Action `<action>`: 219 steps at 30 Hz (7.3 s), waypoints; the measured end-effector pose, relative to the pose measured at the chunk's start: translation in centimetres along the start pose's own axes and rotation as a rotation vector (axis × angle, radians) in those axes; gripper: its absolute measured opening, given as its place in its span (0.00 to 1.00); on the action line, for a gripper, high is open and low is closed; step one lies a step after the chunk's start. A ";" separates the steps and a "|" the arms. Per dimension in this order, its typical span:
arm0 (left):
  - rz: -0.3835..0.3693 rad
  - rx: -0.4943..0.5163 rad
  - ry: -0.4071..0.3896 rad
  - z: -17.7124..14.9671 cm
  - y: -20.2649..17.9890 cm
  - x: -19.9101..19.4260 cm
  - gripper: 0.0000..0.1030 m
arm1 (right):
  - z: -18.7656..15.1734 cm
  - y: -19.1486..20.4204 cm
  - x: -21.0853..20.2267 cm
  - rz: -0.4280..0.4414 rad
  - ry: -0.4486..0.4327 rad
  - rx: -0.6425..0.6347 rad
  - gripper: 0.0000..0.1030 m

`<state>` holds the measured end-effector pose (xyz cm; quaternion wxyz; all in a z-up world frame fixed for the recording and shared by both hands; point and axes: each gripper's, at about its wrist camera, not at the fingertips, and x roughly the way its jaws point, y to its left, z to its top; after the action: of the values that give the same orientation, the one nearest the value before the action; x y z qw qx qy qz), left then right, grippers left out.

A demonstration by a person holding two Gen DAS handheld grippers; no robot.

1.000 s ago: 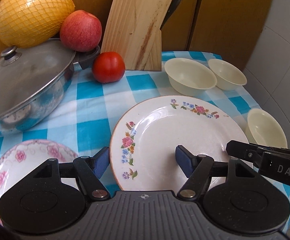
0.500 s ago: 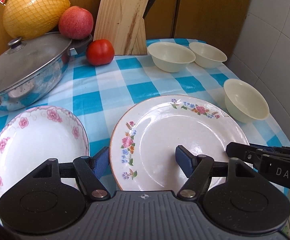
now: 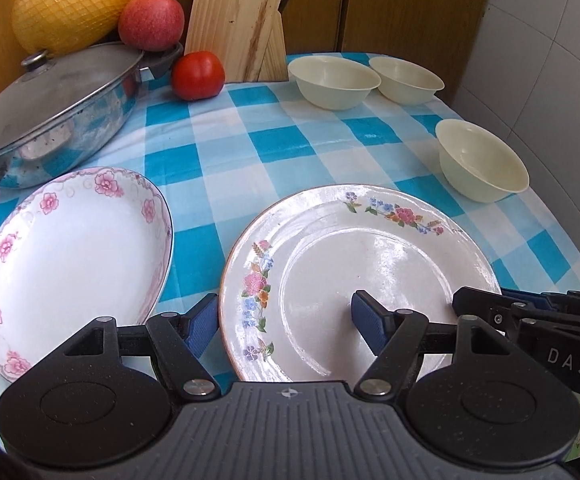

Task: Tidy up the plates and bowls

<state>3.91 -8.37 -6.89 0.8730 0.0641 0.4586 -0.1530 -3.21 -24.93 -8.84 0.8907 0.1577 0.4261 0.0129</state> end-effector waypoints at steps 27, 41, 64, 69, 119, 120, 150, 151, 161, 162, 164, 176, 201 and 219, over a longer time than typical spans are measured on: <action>0.061 -0.105 -0.092 1.1 5.4 -2.6 0.73 | 1.1 2.5 0.1 -0.049 -0.095 -0.123 0.29; 0.186 -0.277 -0.090 0.7 14.0 -3.6 0.77 | 3.7 7.8 3.1 0.082 -0.100 -0.165 0.30; 0.218 -0.419 -0.014 -0.5 19.7 -1.9 0.78 | 6.0 13.7 10.6 0.249 0.012 -0.123 0.31; 0.213 -0.421 0.009 -0.7 20.0 -1.2 0.73 | 5.9 14.3 11.1 0.268 0.021 -0.121 0.31; 0.217 -0.359 0.001 0.4 18.9 0.2 0.66 | 5.6 15.2 12.7 0.259 0.078 -0.110 0.20; 0.218 -0.351 -0.003 0.5 18.8 0.2 0.66 | 5.7 15.2 12.6 0.258 0.073 -0.111 0.20; 0.240 -0.320 -0.009 0.7 18.3 0.6 0.67 | 5.6 15.0 12.8 0.251 0.063 -0.117 0.23; 0.241 -0.318 -0.014 0.7 18.2 0.6 0.66 | 5.6 14.9 12.7 0.254 0.058 -0.114 0.23; 0.244 -0.306 -0.036 1.0 17.6 0.0 0.66 | 5.7 14.6 11.9 0.260 0.030 -0.116 0.23; 0.244 -0.304 -0.039 1.0 17.5 -0.1 0.66 | 5.7 14.5 11.8 0.259 0.028 -0.117 0.23; 0.245 -0.300 -0.045 1.1 17.3 -0.2 0.66 | 5.7 14.5 11.6 0.256 0.022 -0.118 0.23; 0.216 -0.281 -0.076 1.8 15.7 -1.2 0.66 | 6.3 13.1 9.7 0.251 -0.018 -0.096 0.23; 0.109 -0.129 -0.111 1.8 7.6 -2.5 0.67 | 4.3 6.3 3.0 0.165 -0.078 -0.038 0.23; 0.073 0.010 -0.076 0.4 0.8 -1.1 0.67 | 1.4 0.3 0.3 0.058 -0.058 0.031 0.23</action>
<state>3.95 -7.46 -5.78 0.8945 0.0793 0.4217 -0.1257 -1.85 -24.96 -8.16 0.8994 0.1842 0.3955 0.0273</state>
